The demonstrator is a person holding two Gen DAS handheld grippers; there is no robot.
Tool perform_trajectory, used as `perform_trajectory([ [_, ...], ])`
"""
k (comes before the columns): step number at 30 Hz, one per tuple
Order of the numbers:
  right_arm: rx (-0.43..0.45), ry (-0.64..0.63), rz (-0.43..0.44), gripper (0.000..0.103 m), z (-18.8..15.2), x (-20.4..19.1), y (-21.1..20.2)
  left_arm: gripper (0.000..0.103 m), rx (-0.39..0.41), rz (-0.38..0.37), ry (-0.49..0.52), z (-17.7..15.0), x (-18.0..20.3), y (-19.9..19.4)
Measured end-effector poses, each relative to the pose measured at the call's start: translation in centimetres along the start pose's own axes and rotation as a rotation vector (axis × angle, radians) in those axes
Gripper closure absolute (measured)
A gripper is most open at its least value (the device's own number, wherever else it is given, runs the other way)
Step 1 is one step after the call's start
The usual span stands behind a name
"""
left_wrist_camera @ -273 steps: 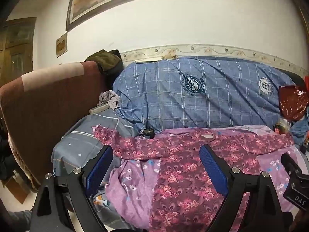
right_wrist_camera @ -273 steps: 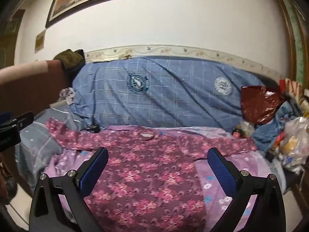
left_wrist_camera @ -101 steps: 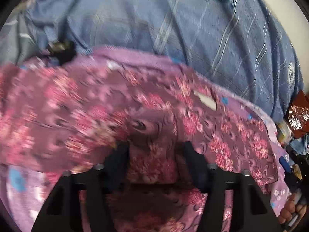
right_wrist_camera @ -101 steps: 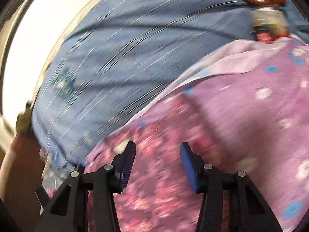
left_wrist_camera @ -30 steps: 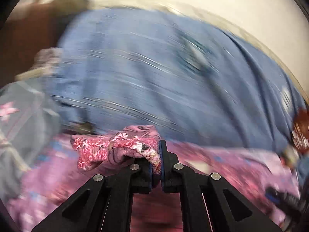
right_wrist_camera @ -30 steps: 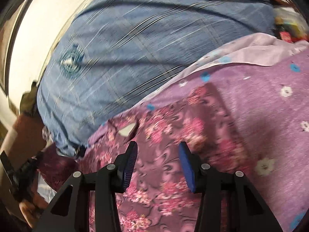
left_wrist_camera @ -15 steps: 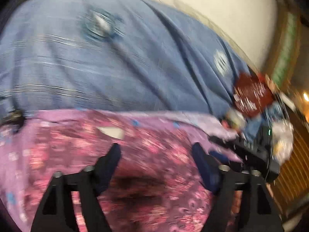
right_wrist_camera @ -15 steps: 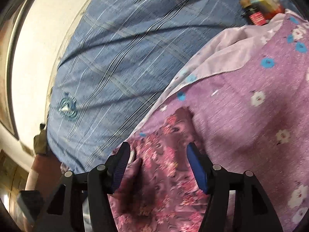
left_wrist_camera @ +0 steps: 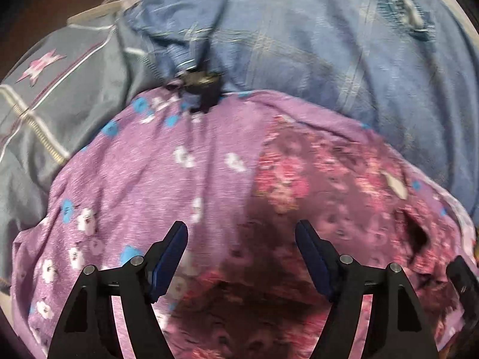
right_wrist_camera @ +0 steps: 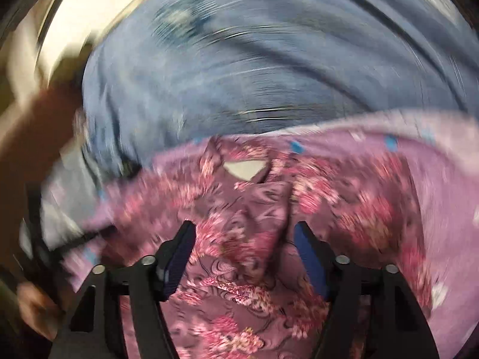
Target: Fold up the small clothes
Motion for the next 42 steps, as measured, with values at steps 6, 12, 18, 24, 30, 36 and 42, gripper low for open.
perform_trajectory([
  [6, -0.012, -0.150, -0.149, 0.028, -1.1, -2.7, 3.8, 0.030, -0.046, 0.015, 0.094, -0.5, 1.7, 2.0],
  [12, 0.024, 0.226, -0.052, 0.087, -0.2, 4.7, 1.4, 0.030, -0.024, 0.032, 0.089, -0.5, 1.8, 2.3],
  [18, 0.016, 0.584, -0.023, 0.088, -3.0, 15.5, -1.9, 0.030, -0.023, 0.038, 0.080, -0.4, 2.0, 1.9],
  [24, 0.100, 0.719, -0.004, 0.080, -4.1, 19.5, -5.1, 0.030, 0.106, 0.043, 0.080, 0.1, 2.7, -2.0],
  [30, 0.135, 0.486, 0.150, 0.061, -1.6, 12.6, -4.5, 0.028, 0.084, 0.056, 0.182, -1.0, 4.7, -1.0],
  [36, -0.075, 0.487, 0.000, 0.080, -4.3, 12.9, 0.6, 0.029, -0.021, 0.057, 0.195, -1.9, 4.3, 1.7],
  [42, 0.056, 0.420, 0.076, 0.071, -2.6, 10.9, -1.8, 0.028, 0.044, -0.011, 0.153, -1.2, 3.5, 0.3],
])
Point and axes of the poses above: each gripper's, at about its wrist camera, not at the fingertips, and y roughly the way its jaws point, x to its right, z to its top, the point moved 5 cm from there along y, roughly the way its jaws point, and after that the axes turned 3 degrees about y, right-handed, at the moved point
